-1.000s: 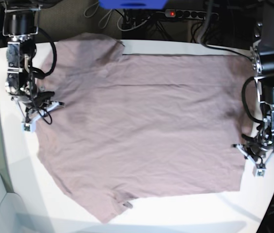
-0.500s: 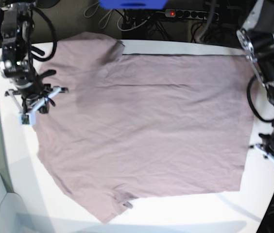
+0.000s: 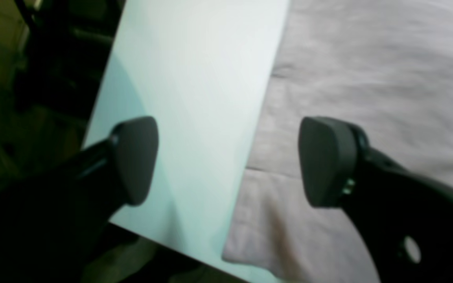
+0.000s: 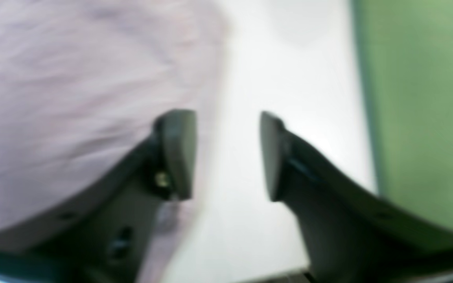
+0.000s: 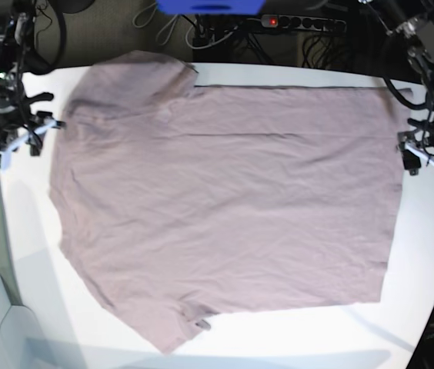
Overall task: Layout the t-shirt on the table in an organized manner, then fold the t-shirt properly
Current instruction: 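Grasp the collar-side corners of the shirt with both grippers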
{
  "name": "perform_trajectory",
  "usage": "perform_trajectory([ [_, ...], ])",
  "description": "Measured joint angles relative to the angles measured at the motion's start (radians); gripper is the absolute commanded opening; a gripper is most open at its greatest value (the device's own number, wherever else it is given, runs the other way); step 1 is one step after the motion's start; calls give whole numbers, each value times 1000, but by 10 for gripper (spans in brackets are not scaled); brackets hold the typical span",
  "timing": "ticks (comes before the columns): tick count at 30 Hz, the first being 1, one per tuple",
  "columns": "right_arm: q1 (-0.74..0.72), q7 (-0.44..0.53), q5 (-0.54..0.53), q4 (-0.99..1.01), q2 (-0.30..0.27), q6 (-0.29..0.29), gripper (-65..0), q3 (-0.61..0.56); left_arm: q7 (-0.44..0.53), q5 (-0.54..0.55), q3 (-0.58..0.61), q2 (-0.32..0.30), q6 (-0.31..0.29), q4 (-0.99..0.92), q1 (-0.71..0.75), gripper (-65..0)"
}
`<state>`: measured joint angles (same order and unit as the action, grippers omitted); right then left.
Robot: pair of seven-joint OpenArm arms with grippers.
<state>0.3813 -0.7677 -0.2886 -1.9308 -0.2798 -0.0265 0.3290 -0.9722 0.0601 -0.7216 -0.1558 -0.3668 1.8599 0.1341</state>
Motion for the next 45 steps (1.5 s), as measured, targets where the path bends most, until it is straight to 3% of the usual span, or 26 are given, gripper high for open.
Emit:
perform_trajectory([
  [2,29,-17,0,1,1,-106,-276,25,-4,-6,-1,37,2,59,60,-108],
  [5,63,-1,-3,1,10,-182,-266,38,-28,-6,0,94,-4,84,154,-108],
  [11,139,-10,-3,1,60,-188,-265,41,-7,-1,1,128,-6,43,228,-108],
  [16,175,-3,-3,1,60,-191,-262,38,-10,-3,-29,131,-181,6,268,-117],
  [18,192,-6,-4,1,59,-192,-262,37,-3,-3,-78,135,-208,6,267,-117],
  [20,203,-7,-3,1,58,-228,-262,42,-6,-19,-126,133,-222,6,268,-117],
  [25,201,-33,-3,1,61,-248,-264,41,26,-8,-155,96,-266,-23,266,-117],
  [32,199,-49,-3,1,75,-251,-264,42,142,-16,-160,72,-272,-220,213,-117],
  [45,201,-51,-3,1,78,-251,-264,41,161,-4,-159,73,-269,-251,181,-121],
])
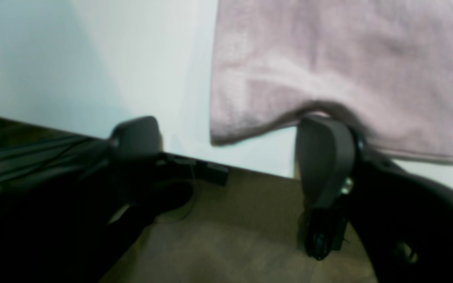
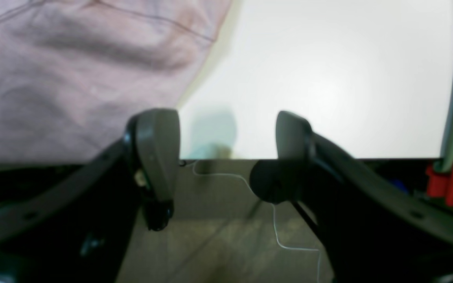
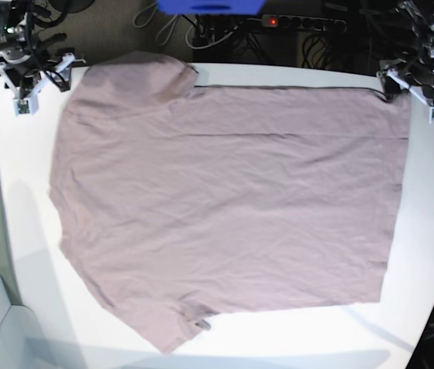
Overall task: Layout the t-shirt on the table in an organized manner, then fold the t-shirt properly
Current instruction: 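Grasp the collar-side corners of the shirt with both grippers, then lift the grasped corners with both grippers and pull them taut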
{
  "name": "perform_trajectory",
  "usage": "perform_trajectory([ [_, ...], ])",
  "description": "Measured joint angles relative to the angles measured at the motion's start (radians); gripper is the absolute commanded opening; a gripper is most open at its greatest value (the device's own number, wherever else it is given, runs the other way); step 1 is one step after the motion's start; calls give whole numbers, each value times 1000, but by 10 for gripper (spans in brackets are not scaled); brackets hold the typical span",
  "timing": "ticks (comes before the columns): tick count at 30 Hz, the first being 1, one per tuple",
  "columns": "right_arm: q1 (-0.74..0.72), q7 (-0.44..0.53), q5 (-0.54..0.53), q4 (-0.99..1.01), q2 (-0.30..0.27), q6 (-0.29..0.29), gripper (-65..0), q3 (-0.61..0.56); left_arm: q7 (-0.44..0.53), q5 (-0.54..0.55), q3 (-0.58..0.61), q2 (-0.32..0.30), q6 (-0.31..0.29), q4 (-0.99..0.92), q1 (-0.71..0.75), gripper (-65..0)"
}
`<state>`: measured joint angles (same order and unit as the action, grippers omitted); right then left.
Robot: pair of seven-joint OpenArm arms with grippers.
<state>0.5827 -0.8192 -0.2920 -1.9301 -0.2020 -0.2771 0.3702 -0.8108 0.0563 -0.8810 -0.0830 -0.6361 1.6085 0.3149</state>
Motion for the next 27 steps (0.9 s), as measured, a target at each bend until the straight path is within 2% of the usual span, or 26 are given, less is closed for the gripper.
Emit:
perform_trajectory([
  [2,0,0,0,0,0,0,-264,0,0,2,0,0,0,-3,0,-123],
  [4,0,0,0,0,0,0,-264,0,0,4,0,0,0,-3,0,-169],
  [5,0,0,0,0,0,0,-264,0,0,7,0,0,0,-3,0,-219],
  [9,0,0,0,0,0,0,-264,0,-3,10,6,6,-9,-5,-6,-514],
  [11,0,-1,0,0,0,0,-264,0,-4,6,6,5,-8,-6,-8,-590],
  [15,0,-1,0,0,0,0,-265,0,-4,4,6,5,-8,-6,-8,-650],
  [18,0,-1,0,0,0,-1,-265,-2,-8,3,6,5,-8,-5,-8,-648],
  [23,0,-5,4,0,12,-127,-261,1,-15,3,6,5,-8,-3,-8,-648],
  [27,0,-8,4,0,36,-158,-260,2,-15,4,6,5,-8,-3,-8,-648],
])
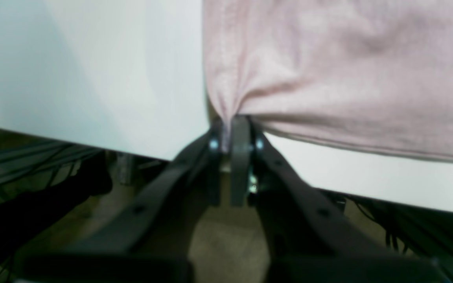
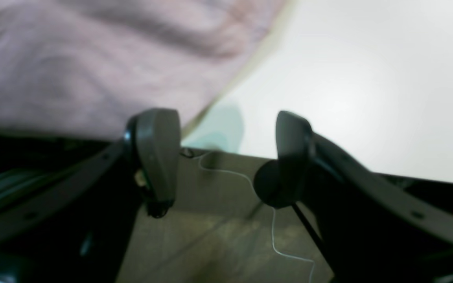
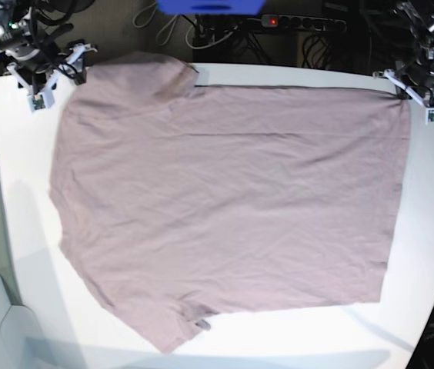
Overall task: Layout the t-shirt on the table in an organized manner, then fold the t-shirt properly
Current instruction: 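Lift the grasped corners with both grippers and pull them taut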
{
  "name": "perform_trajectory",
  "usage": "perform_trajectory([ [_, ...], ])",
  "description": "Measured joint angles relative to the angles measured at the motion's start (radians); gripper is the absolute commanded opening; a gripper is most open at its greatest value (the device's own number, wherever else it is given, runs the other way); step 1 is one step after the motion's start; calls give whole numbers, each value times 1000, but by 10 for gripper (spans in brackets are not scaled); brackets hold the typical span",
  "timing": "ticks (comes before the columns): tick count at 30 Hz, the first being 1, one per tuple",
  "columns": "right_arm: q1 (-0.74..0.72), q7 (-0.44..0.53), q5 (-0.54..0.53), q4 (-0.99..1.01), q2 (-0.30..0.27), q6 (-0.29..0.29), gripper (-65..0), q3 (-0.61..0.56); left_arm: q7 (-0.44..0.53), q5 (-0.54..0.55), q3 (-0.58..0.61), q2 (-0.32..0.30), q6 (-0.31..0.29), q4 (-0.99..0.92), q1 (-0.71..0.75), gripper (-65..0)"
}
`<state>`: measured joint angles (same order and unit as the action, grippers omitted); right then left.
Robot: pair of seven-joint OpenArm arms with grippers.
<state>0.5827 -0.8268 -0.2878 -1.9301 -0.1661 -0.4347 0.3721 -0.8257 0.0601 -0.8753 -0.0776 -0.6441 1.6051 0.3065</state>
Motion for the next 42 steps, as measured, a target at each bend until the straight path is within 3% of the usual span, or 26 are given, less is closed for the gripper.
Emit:
perform_trajectory([
  [19,28,-4,7,0,85,0,-261,-61,-7,-4,0,0,0,0,-8,-648],
  [42,19,35,-2,49,105,1,-262,-85,-7,-4,0,0,0,0,-8,-649],
])
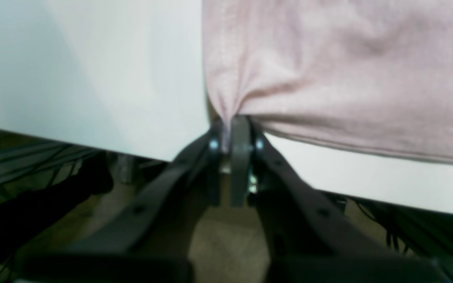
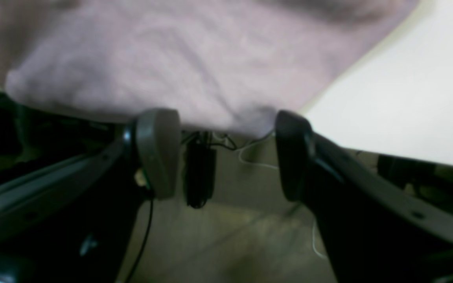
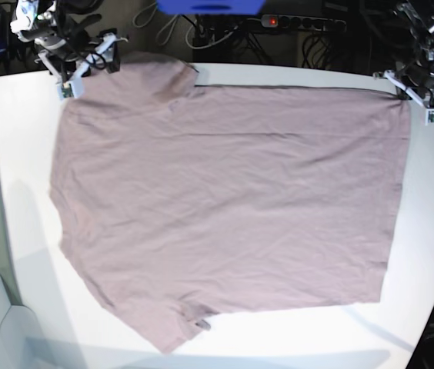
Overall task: Layout the t-shirt on the table in an organized manner, then fold the t-shirt properly
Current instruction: 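Lift the grasped corners with both grippers and pull them taut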
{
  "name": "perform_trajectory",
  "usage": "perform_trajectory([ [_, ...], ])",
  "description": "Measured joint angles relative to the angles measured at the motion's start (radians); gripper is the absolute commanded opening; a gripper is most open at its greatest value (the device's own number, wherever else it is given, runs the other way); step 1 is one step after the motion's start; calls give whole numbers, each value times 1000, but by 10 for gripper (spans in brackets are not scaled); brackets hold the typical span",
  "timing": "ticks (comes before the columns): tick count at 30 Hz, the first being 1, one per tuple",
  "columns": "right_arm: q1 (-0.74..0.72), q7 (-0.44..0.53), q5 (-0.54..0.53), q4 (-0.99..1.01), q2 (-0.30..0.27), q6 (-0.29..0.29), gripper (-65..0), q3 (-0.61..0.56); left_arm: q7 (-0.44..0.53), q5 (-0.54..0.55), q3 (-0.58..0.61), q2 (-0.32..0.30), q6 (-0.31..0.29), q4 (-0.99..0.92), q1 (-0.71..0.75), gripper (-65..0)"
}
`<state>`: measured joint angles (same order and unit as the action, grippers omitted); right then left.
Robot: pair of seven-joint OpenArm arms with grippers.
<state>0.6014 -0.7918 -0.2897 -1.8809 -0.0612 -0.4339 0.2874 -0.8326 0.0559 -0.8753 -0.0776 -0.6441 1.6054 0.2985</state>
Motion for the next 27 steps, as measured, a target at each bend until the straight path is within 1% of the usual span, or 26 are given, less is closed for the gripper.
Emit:
perform_trajectory([
  [7,-22,19,-6,27,-3,-1,-268,2,-1,-3,0,-16,0,0,0,-649],
  [9,-21,19,-6,27,-3,-1,-290,2,-1,-3,0,-18,0,0,0,-649],
  [11,-22,19,-5,27,-3,0,-356,2,-2,-4,0,-17,0,0,0,-649],
  [13,-22,17,-4,29,-3,0,-451,2,-1,-3,0,-17,0,0,0,-649],
  [16,-24,4,-5,30,-3,0,-621,2,-1,-3,0,-17,0,0,0,-649],
  [17,-24,3,-6,30,-2,-1,-650,2,-1,-3,0,-17,0,0,0,-649],
  [24,-24,-1,-5,27,-2,-4,-650,2,-3,-3,0,-18,0,0,-14,-649],
  [27,-21,-37,10,-3,-3,-4,-650,0,-5,-4,0,-19,0,2,-16,-649],
])
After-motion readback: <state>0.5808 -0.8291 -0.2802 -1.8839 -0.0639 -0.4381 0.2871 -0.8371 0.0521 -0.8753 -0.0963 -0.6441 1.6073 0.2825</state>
